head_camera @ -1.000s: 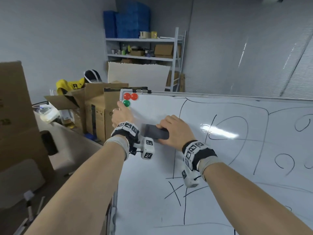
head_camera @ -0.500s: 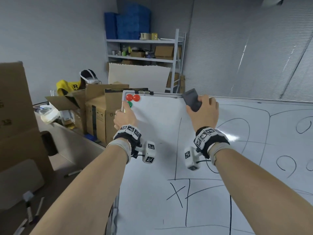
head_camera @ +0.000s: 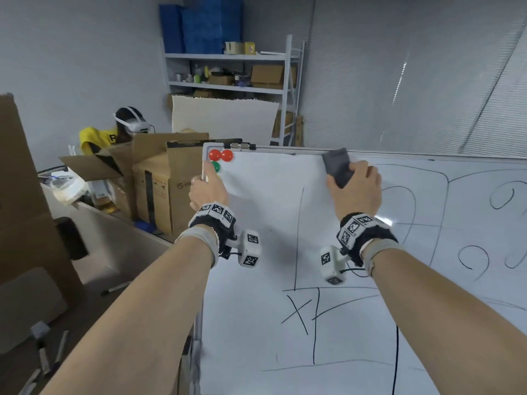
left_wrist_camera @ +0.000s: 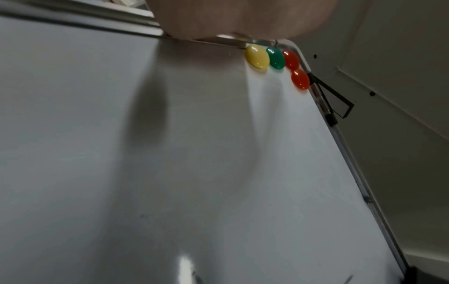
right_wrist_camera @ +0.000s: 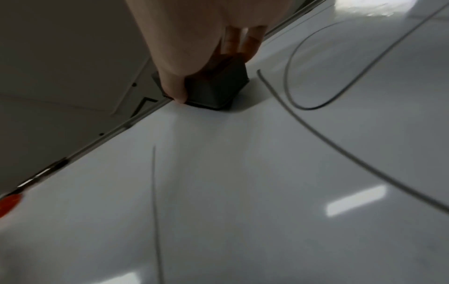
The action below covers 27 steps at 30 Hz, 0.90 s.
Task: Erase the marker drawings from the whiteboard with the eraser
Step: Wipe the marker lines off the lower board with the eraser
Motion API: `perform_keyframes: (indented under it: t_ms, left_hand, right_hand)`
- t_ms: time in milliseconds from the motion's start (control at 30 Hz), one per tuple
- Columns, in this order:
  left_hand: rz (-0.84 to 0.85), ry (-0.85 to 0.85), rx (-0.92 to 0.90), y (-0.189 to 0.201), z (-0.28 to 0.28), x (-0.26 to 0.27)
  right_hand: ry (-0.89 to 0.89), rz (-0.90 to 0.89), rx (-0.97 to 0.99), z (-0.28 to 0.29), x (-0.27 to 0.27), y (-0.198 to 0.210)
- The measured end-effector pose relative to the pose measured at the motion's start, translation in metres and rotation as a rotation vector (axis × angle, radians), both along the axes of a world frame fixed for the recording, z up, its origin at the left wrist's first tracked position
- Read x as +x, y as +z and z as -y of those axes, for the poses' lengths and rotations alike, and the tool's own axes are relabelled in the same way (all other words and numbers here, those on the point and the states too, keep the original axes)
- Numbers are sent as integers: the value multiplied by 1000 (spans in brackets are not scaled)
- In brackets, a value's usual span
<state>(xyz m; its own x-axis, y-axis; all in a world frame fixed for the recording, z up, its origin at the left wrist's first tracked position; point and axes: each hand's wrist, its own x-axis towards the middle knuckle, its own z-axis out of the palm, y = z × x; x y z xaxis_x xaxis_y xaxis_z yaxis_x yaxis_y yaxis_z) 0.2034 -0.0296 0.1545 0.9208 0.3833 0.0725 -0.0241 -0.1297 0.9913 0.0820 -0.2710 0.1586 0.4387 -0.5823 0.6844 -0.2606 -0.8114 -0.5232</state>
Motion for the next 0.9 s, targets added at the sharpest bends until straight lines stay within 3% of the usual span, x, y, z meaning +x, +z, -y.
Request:
perform_keyframes:
  t_ms: [100,233,467,600,767,900]
  left_hand:
    - [31,65,54,-3,-1,1]
    - [37,55,51,-15,-18,2]
    - [-91,1,-5,-99,-39,-25]
    - [-135,-6,-58,-126,-50,-39]
    - [-145,13,-70,-128,-49,-53]
    - [-155,18,-3,-126,-41,-60]
  right_hand:
    - [5,30,32,0,-4,-5]
    - [275,-81,-47,-34,-1,-22]
    - [500,-256,-155,-106,-16,-113]
    - [577,-355,-244,-131,-30,-159]
    - [556,-406,-329,-133,-51,-162]
    - [258,-247,-164,-91,-63,-123]
